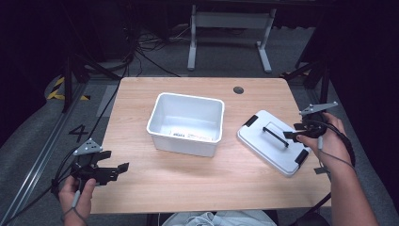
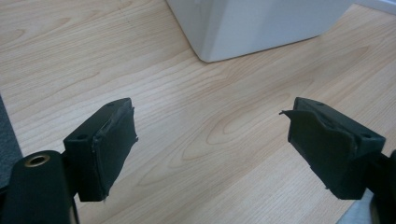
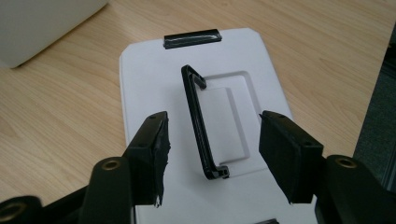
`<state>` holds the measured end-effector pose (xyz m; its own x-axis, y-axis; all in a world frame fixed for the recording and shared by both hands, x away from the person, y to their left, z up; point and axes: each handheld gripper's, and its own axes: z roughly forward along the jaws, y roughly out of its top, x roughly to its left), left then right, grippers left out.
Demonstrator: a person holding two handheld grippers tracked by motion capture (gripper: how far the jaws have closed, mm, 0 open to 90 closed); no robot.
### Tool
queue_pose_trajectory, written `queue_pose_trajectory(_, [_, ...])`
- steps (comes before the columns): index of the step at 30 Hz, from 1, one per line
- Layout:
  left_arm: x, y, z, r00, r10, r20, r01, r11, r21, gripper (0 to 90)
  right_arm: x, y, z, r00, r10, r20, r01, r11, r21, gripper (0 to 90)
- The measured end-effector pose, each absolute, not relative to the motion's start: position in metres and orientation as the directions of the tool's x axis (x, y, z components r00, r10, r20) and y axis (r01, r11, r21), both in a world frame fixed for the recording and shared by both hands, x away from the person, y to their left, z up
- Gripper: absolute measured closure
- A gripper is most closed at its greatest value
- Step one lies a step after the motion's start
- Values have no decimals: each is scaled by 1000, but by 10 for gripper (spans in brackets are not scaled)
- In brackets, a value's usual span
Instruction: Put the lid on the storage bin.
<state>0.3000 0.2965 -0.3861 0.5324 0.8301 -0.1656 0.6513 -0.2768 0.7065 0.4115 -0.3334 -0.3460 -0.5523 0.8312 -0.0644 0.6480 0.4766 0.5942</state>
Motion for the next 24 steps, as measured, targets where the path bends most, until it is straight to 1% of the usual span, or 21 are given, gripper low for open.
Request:
queue_pose_trajectory(4, [300, 296, -386, 538, 828, -159, 658, -295, 693, 156, 421, -324, -350, -574, 817, -62, 665, 509, 546, 462])
queue_pose_trajectory(13, [299, 296, -386, 532, 831, -163, 652, -280, 705, 156, 442, -310, -368, -608, 792, -64, 696, 570, 437, 510])
queue_pose_trajectory(24, [304, 294, -387, 545, 822, -164, 652, -293, 699, 156, 457, -298, -387, -621, 781, -64, 716, 599, 359, 557])
